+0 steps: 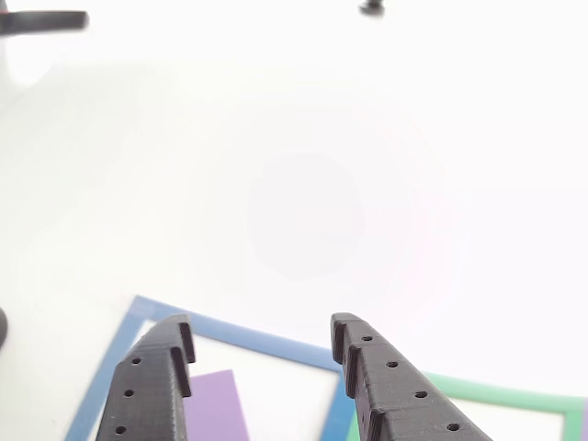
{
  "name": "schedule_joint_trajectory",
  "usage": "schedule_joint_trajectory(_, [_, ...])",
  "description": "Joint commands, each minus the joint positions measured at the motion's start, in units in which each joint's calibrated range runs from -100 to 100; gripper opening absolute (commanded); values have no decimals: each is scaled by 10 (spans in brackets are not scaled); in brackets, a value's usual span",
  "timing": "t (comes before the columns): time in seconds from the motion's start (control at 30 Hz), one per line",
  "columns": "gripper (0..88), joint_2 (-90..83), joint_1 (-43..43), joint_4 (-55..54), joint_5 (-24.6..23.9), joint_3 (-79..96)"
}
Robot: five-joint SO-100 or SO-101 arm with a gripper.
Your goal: Tower of hanoi
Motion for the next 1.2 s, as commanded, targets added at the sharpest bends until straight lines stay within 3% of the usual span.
schedule_joint_trajectory(0.0, [65, -143, 37, 307, 0, -118])
schedule_joint_trajectory(0.2, [38, -194, 79, 688, 0, -359])
schedule_joint_trajectory(0.4, [20, -198, 130, 905, 0, -548])
schedule_joint_trajectory(0.5, [22, -197, 158, 963, 0, -610])
schedule_joint_trajectory(0.8, [94, -218, 208, 950, 0, -563])
schedule_joint_trajectory(1.0, [237, -259, 220, 837, 0, -423])
schedule_joint_trajectory(1.17, [281, -273, 227, 714, 0, -296])
